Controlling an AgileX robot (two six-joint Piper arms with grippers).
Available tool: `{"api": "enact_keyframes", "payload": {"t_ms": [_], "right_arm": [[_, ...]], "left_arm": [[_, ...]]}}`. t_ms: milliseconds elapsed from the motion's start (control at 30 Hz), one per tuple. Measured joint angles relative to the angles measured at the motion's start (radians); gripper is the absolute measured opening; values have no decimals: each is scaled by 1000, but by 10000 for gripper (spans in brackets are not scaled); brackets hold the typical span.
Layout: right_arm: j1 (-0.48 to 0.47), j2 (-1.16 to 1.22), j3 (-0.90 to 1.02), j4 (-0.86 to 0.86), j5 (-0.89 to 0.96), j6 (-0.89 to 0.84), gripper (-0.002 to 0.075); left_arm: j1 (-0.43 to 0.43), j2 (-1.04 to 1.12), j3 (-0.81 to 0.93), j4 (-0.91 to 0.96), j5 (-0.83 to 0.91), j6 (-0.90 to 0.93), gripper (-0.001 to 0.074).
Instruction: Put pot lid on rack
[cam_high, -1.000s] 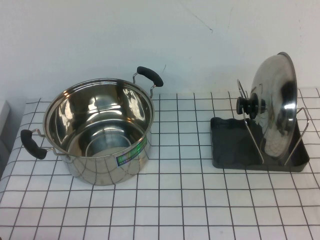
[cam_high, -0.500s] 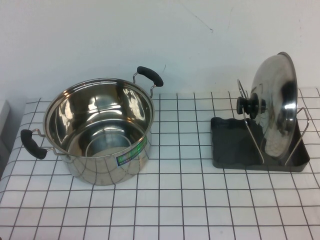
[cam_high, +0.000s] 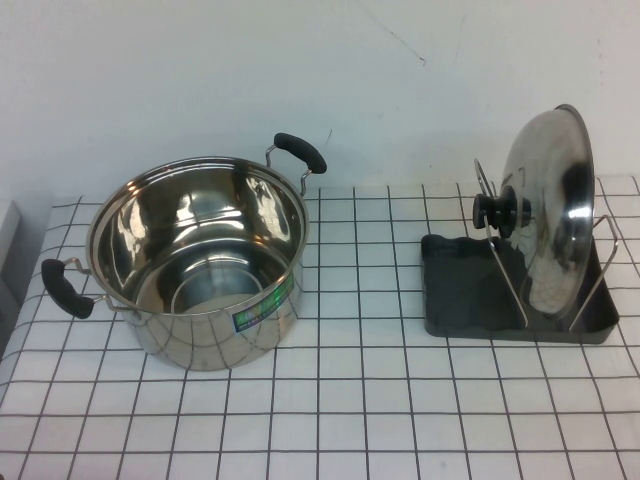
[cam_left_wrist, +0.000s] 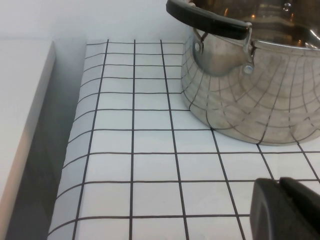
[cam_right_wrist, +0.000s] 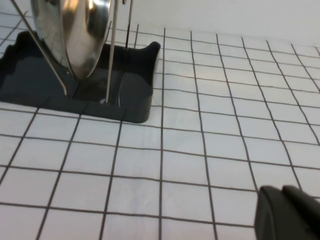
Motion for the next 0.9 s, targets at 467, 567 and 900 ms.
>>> {"api": "enact_keyframes", "payload": {"t_ms": [467, 567, 900], "right_arm": [[0, 0, 0, 0, 0, 51, -1], [-2, 0, 0, 0, 0, 51, -1], [-2, 0, 0, 0, 0, 51, -1]], "left_arm": [[0, 0, 0, 0, 0, 0, -2], [0, 0, 0, 0, 0, 0, -2], [0, 0, 0, 0, 0, 0, -2]]}}
